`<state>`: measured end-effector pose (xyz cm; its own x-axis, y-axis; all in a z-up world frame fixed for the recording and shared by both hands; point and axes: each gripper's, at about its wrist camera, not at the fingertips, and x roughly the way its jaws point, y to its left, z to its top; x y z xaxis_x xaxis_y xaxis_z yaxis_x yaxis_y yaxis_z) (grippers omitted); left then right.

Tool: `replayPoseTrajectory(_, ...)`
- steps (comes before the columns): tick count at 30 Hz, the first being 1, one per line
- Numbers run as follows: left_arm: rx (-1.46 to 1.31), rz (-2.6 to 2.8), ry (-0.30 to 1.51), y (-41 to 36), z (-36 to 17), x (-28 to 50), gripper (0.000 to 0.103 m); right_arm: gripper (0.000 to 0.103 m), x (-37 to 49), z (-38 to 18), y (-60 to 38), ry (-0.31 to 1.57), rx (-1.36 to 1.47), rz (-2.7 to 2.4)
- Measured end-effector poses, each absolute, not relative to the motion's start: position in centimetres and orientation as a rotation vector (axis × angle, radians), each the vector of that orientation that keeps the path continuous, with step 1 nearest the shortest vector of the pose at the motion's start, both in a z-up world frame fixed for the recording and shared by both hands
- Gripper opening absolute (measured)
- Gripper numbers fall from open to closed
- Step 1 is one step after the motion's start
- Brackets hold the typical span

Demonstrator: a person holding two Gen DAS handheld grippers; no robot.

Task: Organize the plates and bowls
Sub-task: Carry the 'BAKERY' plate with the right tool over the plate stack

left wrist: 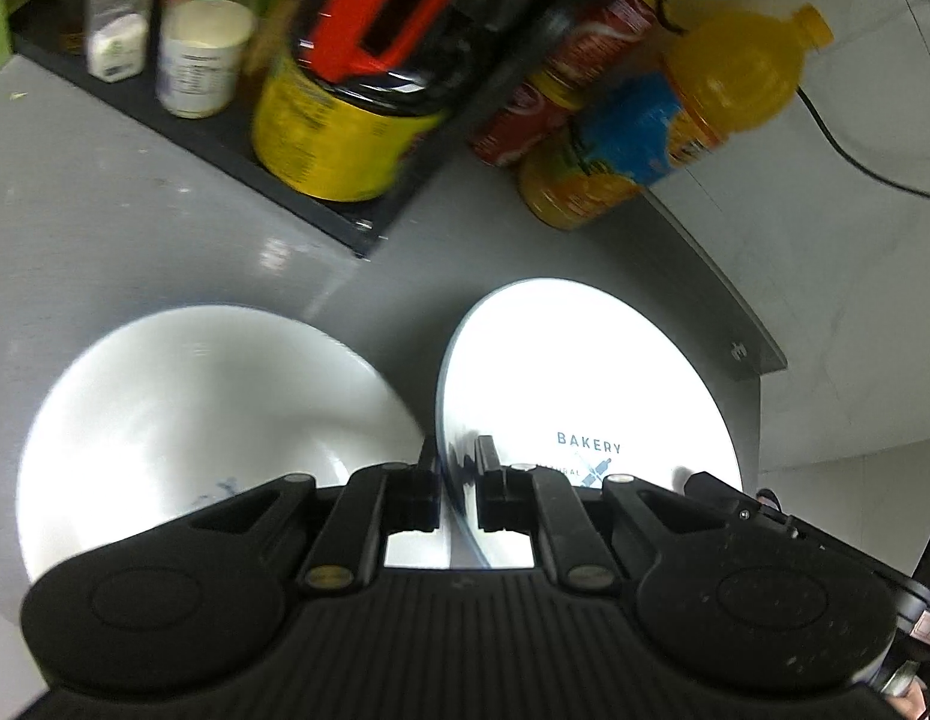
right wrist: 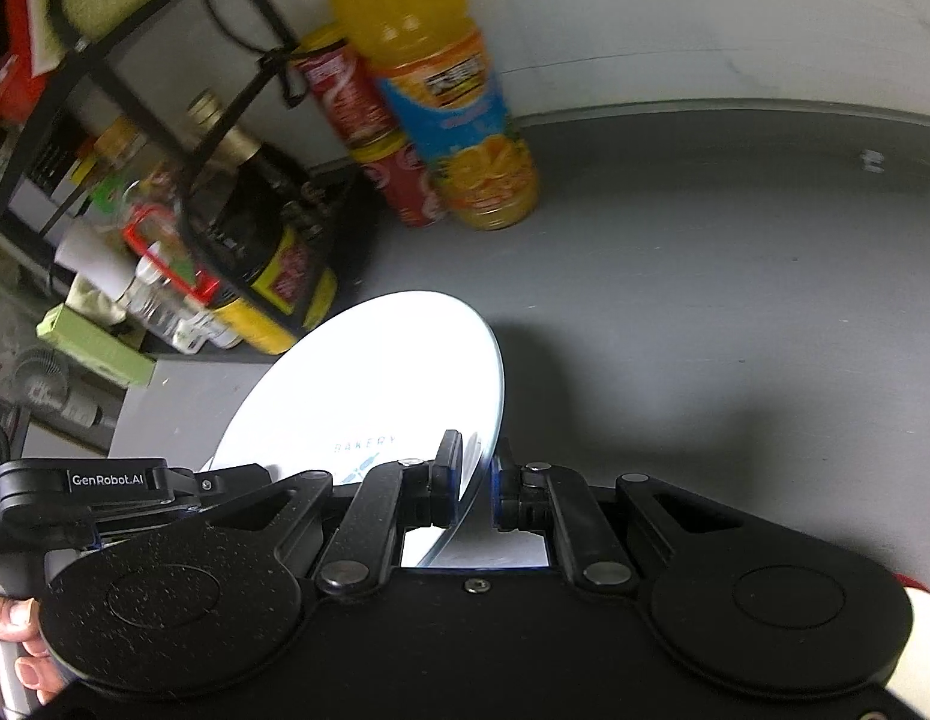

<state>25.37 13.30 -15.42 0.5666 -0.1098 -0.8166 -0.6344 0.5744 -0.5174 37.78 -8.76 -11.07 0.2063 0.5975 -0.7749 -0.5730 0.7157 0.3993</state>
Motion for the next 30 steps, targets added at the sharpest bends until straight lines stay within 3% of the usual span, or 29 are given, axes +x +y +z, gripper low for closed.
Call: replayPoseTrajectory(30,-1.097,0.570,0.893,17.5,-18.8,14.4,0.010,0.010,34.3,-12.1,-0.8,1.163,-0.139,1.043)
